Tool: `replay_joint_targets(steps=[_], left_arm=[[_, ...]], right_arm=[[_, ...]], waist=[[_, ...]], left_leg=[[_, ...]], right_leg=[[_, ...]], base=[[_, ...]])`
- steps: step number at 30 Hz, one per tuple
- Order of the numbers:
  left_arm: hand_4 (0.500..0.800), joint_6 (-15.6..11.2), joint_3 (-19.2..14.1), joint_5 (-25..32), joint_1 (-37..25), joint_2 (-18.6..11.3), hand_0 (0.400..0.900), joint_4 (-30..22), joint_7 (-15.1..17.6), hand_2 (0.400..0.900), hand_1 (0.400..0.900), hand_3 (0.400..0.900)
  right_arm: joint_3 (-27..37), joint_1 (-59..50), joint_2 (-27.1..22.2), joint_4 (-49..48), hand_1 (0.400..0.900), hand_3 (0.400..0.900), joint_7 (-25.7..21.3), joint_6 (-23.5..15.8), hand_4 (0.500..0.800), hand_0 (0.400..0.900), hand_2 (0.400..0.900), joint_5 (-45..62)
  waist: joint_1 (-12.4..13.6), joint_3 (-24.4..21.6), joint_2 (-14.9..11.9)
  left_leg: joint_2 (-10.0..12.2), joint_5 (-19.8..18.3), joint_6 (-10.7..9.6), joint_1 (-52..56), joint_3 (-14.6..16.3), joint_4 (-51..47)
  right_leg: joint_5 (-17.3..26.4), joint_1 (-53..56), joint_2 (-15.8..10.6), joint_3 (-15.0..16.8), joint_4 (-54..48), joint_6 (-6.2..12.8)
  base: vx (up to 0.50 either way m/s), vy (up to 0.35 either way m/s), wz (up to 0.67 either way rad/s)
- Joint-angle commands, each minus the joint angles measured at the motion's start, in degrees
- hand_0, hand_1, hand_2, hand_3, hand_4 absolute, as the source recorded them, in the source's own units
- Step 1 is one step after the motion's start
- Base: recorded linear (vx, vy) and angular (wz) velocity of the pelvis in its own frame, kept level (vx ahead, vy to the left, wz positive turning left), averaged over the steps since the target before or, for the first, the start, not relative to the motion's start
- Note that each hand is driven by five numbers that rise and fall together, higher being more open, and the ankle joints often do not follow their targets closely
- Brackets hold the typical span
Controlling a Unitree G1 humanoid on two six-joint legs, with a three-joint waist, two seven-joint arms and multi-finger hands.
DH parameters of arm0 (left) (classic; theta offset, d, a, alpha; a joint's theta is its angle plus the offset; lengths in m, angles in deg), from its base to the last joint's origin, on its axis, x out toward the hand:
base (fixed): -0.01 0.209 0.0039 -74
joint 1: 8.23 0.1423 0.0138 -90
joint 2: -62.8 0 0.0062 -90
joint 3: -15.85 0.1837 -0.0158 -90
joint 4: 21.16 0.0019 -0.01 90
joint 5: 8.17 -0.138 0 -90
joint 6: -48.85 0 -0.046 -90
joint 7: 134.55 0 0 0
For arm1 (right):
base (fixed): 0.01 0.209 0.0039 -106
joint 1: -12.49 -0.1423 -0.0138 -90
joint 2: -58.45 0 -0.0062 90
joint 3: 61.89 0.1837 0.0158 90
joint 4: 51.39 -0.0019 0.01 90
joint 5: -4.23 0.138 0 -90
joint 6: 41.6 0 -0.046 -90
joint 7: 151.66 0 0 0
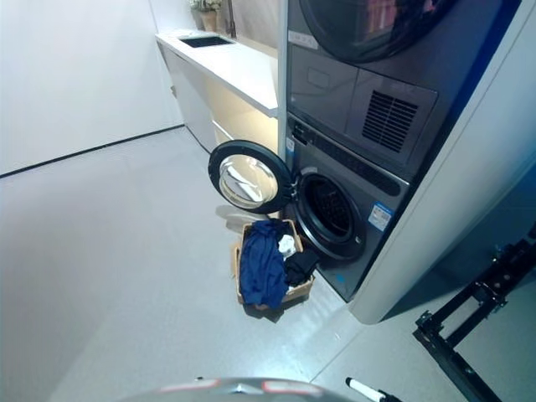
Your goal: Put the clothes in the basket into the washing machine.
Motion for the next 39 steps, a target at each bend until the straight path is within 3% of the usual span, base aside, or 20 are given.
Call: replay_joint_targets(steps=[1,2,4,7,11,14,18,21,24,26,29,31,36,37,39], left_arm=[[0.800,-1.5,0.2,1.5,-5.6,0.0,0.900,1.9,0.9,0.900,0.900,0.900],[0.800,-1.5,-0.1,1.9,-5.8,-0.3,0.900,1.6,1.1,0.900,0.900,0.900],[0.800,-1.6,-0.2,2.3,-6.1,-0.8,0.900,1.0,1.1,0.900,0.900,0.900],[0.800,-1.7,-0.4,2.8,-6.4,-1.2,0.900,0.6,1.1,0.900,0.900,0.900],[0.800,-1.9,-0.4,3.4,-7.2,-1.3,0.900,0.7,1.5,0.900,0.900,0.900],[0.800,-2.2,-0.2,4.5,-8.1,-1.0,0.900,1.0,2.1,0.900,0.900,0.900],[0.800,-2.4,0.0,4.9,-8.3,-0.8,0.900,0.9,2.6,0.900,0.900,0.900],[0.800,-2.5,0.3,5.8,-8.0,-0.1,0.900,0.6,2.9,0.900,0.900,0.900],[0.800,-2.7,0.5,7.3,-7.8,1.0,0.900,0.5,3.0,0.900,0.900,0.900],[0.800,-3.2,0.9,8.5,-8.4,1.5,0.900,-0.1,3.5,0.900,0.900,0.900],[0.800,-3.7,1.6,9.7,-9.2,2.1,0.900,-1.5,3.8,0.900,0.900,0.900],[0.800,-3.4,1.9,9.9,-9.7,2.2,0.900,-1.3,3.7,0.900,0.900,0.900],[0.800,-3.1,2.7,9.5,-9.2,3.1,0.900,-1.3,3.7,0.900,0.900,0.900],[0.800,-3.4,2.8,9.5,-9.0,3.2,0.900,-1.7,4.1,0.900,0.900,0.900],[0.800,-3.3,3.0,9.2,-8.7,3.1,0.900,-1.4,4.0,0.900,0.900,0.900]], right_arm=[[0.4,-6.8,-2.0,-1.0,0.900,0.900,-0.6,-1.9,0.800,0.900,0.900,1.1],[0.3,-7.1,-1.9,-1.9,0.900,0.900,-0.4,-2.0,0.800,0.900,0.900,1.6],[0.0,-7.1,-1.6,-3.5,0.900,0.900,-0.3,-2.5,0.800,0.900,0.900,2.5],[-0.2,-7.2,-0.9,-5.6,0.900,0.900,-0.4,-3.3,0.800,0.900,0.900,4.2],[-0.6,-7.5,-0.6,-7.2,0.900,0.900,-0.3,-3.6,0.800,0.900,0.900,5.3],[-1.1,-7.7,-0.6,-8.3,0.900,0.900,-0.9,-4.1,0.800,0.900,0.900,5.6],[-1.7,-7.4,-0.4,-10.3,0.900,0.900,-1.3,-4.1,0.800,0.900,0.900,5.7],[-2.3,-7.2,-1.1,-10.7,0.900,0.900,-1.2,-4.1,0.800,0.900,0.900,5.2],[-2.9,-7.5,-2.1,-10.5,0.900,0.900,-1.1,-4.1,0.800,0.900,0.900,4.7],[-3.4,-8.0,-2.9,-9.8,0.900,0.900,-1.4,-4.1,0.800,0.900,0.900,4.3],[-4.2,-8.5,-3.7,-9.5,0.900,0.900,-1.5,-4.0,0.800,0.900,0.900,3.2],[-4.9,-9.1,-4.0,-9.2,0.900,0.900,-1.6,-3.8,0.800,0.900,0.900,2.7],[-5.5,-10.4,-4.4,-8.3,0.900,0.900,-1.9,-3.6,0.800,0.900,0.900,2.0],[-5.8,-10.6,-4.4,-8.1,0.900,0.900,-2.1,-3.5,0.800,0.900,0.900,1.3],[-6.6,-10.8,-4.4,-7.6,0.900,0.900,-2.0,-3.5,0.800,0.900,0.900,0.5]], waist=[[0.4,6.4,1.6],[0.3,7.4,1.4],[-0.1,9.0,1.3],[-0.3,10.5,1.5],[-0.7,11.5,1.5],[-1.1,11.6,1.3],[-1.4,11.0,0.8],[-2.2,9.2,1.5],[-3.1,8.2,3.0],[-3.3,8.7,3.5],[-2.7,10.7,2.9],[-2.4,11.8,2.3],[-1.9,13.2,2.4],[-1.6,13.3,2.5],[-1.0,13.3,3.0]], left_leg=[[-2.6,-10.4,3.9,0.2,-1.2,5.2],[-3.1,-10.4,4.5,0.1,-1.0,5.4],[-4.0,-10.4,5.6,0.8,-1.3,5.6],[-4.1,-10.7,5.9,2.0,-2.0,5.9],[-4.1,-11.4,5.2,3.8,-2.6,5.1],[-4.0,-12.3,3.9,4.5,-3.0,4.4],[-3.4,-13.7,2.6,6.5,-3.5,4.0],[-1.6,-14.0,1.4,8.2,-4.9,3.5],[0.3,-13.4,0.0,7.3,-5.7,6.2],[0.5,-10.6,-1.3,3.7,-5.9,13.8],[0.7,-4.3,-3.0,-4.5,-3.3,30.0],[1.8,-4.2,-2.7,-7.9,-1.2,34.8],[-2.2,-9.3,-1.2,-14.9,0.5,28.5],[-2.8,-8.7,-1.1,-15.5,0.2,24.7],[-3.7,-3.3,-2.0,-16.2,-2.3,14.9]], right_leg=[[-6.8,-7.0,-0.5,0.5,19.7,4.33],[-3.8,-10.1,-1.1,1.2,25.0,5.37],[-0.1,-14.3,-2.1,2.4,34.4,5.26],[-2.0,-19.0,-1.5,3.6,38.8,3.78],[-2.4,-20.0,0.7,4.2,27.6,3.77],[0.8,-19.7,2.2,6.6,12.1,5.34],[4.1,-18.3,1.5,6.2,5.1,6.22],[3.2,-19.2,2.4,7.0,8.8,4.94],[0.4,-19.3,2.9,4.7,11.4,3.60],[-0.8,-17.8,2.8,3.8,11.0,2.64],[-1.4,-12.6,1.6,2.3,7.4,1.01],[-2.5,-10.0,1.7,2.0,6.0,-0.10],[-4.0,-6.5,2.0,1.3,5.2,0.09],[-3.9,-5.9,2.3,1.2,5.0,0.22],[-3.7,-4.7,3.4,1.1,4.1,0.49]], base=[[-0.08,0.249,-0.12],[-0.07,0.251,-0.03],[-0.03,0.231,0.06],[0.06,0.133,0.04],[0.13,0.019,0.08],[0.18,-0.084,0.15],[0.29,-0.180,0.11],[0.38,-0.292,0.27],[0.34,-0.321,0.29],[0.27,-0.315,0.32],[0.20,-0.325,0.33],[0.16,-0.292,0.18],[0.16,-0.142,-0.01],[0.19,-0.066,-0.12],[0.20,-0.031,-0.14]])
